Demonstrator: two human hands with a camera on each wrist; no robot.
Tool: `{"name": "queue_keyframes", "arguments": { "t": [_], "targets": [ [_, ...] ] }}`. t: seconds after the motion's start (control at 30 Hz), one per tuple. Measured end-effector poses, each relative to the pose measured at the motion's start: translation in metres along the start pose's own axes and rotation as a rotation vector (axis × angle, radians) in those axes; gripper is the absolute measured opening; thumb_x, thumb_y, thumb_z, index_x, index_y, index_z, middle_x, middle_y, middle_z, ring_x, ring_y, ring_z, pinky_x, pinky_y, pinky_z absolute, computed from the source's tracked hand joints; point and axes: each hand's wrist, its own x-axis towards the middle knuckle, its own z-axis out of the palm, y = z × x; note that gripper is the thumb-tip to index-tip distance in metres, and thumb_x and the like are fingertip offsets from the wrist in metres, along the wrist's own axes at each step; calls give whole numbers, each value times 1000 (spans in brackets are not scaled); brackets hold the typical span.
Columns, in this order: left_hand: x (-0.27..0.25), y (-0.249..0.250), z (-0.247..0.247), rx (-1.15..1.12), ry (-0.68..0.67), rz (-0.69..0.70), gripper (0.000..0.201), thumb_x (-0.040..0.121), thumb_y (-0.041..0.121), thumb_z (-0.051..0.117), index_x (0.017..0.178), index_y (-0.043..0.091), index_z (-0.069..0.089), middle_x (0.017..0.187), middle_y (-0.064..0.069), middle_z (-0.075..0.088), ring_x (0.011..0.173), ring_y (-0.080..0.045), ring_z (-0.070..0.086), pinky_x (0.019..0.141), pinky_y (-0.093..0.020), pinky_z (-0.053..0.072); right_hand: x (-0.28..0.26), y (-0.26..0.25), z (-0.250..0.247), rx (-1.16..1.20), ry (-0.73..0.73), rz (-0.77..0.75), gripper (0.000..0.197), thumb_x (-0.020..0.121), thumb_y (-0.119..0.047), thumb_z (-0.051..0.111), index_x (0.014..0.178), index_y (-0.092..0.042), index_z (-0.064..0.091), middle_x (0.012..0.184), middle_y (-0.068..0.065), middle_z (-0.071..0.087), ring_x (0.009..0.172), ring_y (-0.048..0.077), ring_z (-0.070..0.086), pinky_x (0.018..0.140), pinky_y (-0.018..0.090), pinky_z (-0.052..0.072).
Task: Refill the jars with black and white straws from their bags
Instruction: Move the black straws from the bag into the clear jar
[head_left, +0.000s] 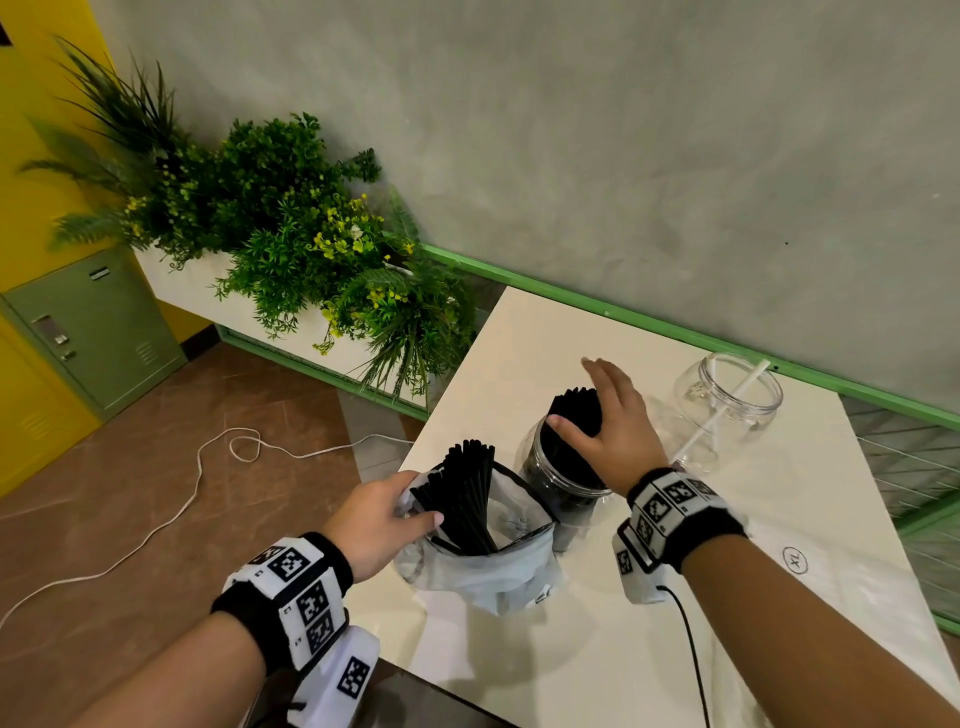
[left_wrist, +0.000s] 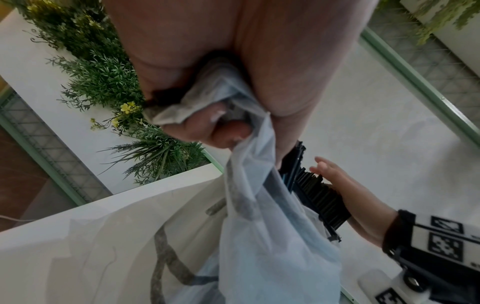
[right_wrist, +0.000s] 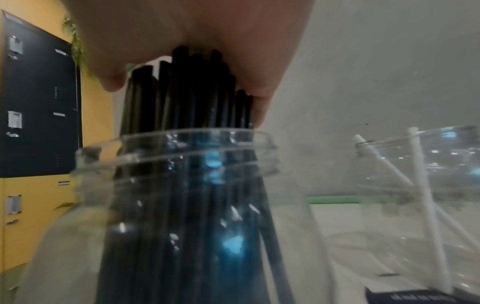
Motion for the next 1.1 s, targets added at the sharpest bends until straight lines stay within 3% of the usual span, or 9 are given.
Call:
{"name": "queue_keyframes", "arguments": {
  "t": [0.13, 0.23, 0.33, 0.53, 0.73, 0.83, 0.9, 0.97, 1.1],
  "targets": [
    [-1, -2, -2, -14, -2, -13, 37, 85, 31, 68, 120, 31, 57, 103, 13, 69, 98, -8, 63, 85, -32, 50, 12, -14, 7, -258, -97, 36, 60, 80, -67, 54, 133, -40, 46, 139, -8, 43, 128, 21, 35, 99, 39, 41],
    [-2, -1, -2, 13, -1, -17, 42, 85, 33, 67, 125, 31, 55, 106, 10, 68, 99, -9, 62, 84, -29, 49, 14, -13, 8, -256, -19, 33, 40, 84, -56, 56, 116, -33, 62, 116, -6, 58, 110, 24, 45, 87, 35, 43],
    [-2, -2, -4, 19, -4, -24, 45, 85, 34, 67, 128, 31, 53, 108, 8, 68, 100, -10, 61, 84, -28, 49, 22, -6, -2, -206, 111, -44, 33, 85, -47, 61, 111, -27, 67, 108, -3, 61, 102, 25, 48, 84, 34, 42],
    [-1, -1, -1, 37, -1, -31, 40, 85, 33, 67, 123, 31, 55, 102, 7, 68, 95, -11, 61, 80, -27, 48, 28, 8, -8, -360, -72, -19, 40, 86, -52, 56, 122, -35, 58, 123, -6, 57, 115, 24, 45, 92, 42, 45],
    [-2, 5, -1, 19, 17, -30, 28, 84, 29, 69, 111, 27, 59, 88, 15, 64, 89, -10, 61, 74, -22, 44, 31, 5, -13, -421, -41, -101, 53, 86, -55, 57, 133, -31, 49, 132, -1, 52, 120, 26, 43, 96, 42, 40],
    [-3, 6, -2, 19, 16, -28, 26, 85, 30, 68, 109, 28, 58, 87, 17, 63, 88, -9, 60, 70, -15, 43, 28, 4, -12, -420, -40, -195, 47, 90, -43, 57, 135, -32, 48, 131, 1, 52, 116, 29, 47, 93, 44, 44],
    [-4, 7, -2, 22, 14, -28, 28, 85, 29, 68, 110, 32, 56, 90, 14, 64, 90, -10, 60, 74, -18, 44, 26, 5, -9, -443, -40, -363, 42, 90, -28, 62, 131, -33, 53, 130, 3, 54, 111, 32, 52, 89, 46, 47],
    [-4, 8, -3, 23, 16, -30, 29, 85, 29, 68, 111, 33, 55, 93, 11, 65, 92, -11, 61, 77, -23, 45, 27, 7, -8, -481, -67, -426, 31, 90, -24, 60, 120, -35, 63, 126, 2, 58, 111, 33, 53, 91, 48, 45],
    [-4, 9, -3, 20, 11, -29, 30, 85, 29, 68, 113, 32, 55, 86, 17, 62, 88, -10, 60, 70, -17, 43, 31, 9, -11, -510, -167, -244, 30, 99, -39, 41, 122, -37, 60, 124, -6, 57, 113, 26, 51, 92, 41, 44]
  ]
}}
